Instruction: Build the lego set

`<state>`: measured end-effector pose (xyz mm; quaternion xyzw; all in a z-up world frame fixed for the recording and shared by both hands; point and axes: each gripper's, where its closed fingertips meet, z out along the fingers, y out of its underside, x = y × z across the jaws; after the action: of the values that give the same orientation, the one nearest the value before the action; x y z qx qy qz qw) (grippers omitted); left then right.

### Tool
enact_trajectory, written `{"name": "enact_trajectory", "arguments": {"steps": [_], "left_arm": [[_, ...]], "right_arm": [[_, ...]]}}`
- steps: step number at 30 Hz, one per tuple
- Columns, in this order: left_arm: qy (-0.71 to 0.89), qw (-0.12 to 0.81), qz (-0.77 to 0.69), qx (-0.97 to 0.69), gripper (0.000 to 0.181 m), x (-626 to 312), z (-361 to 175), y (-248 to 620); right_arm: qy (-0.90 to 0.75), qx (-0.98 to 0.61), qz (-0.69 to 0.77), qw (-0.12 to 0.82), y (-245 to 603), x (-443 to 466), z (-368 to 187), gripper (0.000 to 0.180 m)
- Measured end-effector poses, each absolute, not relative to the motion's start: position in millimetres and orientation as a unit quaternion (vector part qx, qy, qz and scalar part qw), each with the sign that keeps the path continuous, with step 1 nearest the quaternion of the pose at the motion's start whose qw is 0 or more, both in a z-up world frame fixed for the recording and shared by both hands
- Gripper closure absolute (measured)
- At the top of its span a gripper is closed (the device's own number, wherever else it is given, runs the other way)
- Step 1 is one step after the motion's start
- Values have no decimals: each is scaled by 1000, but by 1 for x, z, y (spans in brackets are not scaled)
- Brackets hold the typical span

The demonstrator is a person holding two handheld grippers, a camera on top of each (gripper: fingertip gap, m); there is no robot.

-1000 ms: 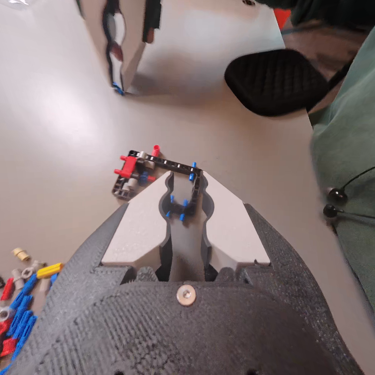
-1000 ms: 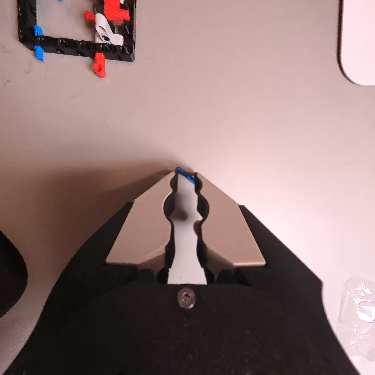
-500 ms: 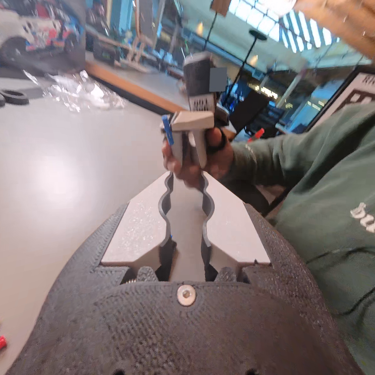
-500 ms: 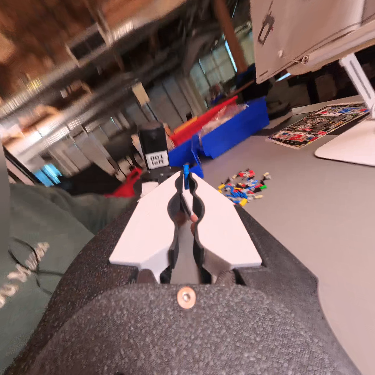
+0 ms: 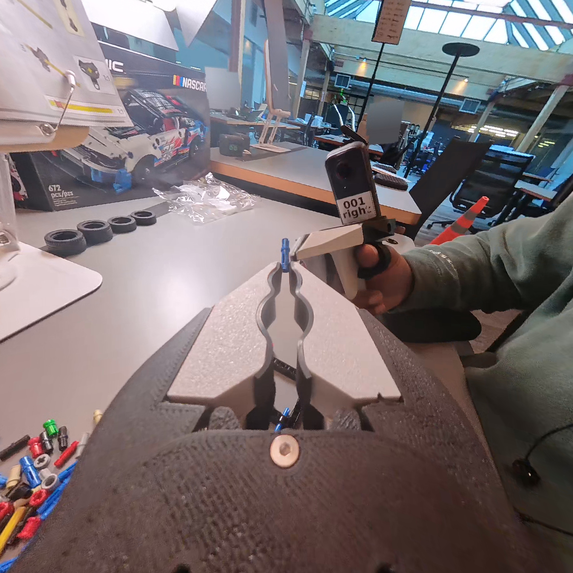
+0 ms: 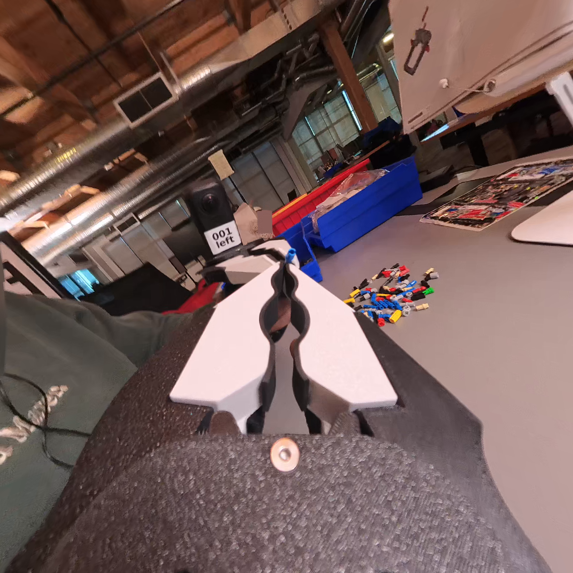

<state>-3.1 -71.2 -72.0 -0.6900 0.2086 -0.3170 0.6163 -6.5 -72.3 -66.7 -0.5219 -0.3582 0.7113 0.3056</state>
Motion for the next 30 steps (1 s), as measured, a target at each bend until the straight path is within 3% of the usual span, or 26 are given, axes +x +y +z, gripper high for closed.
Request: {"name": "enact_trajectory", "arguments": {"steps": [2,5,7,14,23,30], "left_arm": [[226,609,-323,-689,178,-1,-72,-74],[259,588,-325,-694,178,3,-78,-78],[279,570,-332,-698,178,8,-84,-82],[335,511,-349,-710,178,27,-108,-94],[350,471,-369,-720,178,33,-125,-98],[320,481,-392,-717,178,25,-122,-92]], "right_arm": [[-407,-503,690,325,-78,-4,-69,180],[-479,-481,639,363,-78,0,-73,158],[-529,-461,603,379,-78,5,-76,155],[-678,-381,484,402,-92,21,-104,161],[-695,-360,483,393,-101,22,-114,179],[-678,-385,486,394,-92,19,-114,180]]}}
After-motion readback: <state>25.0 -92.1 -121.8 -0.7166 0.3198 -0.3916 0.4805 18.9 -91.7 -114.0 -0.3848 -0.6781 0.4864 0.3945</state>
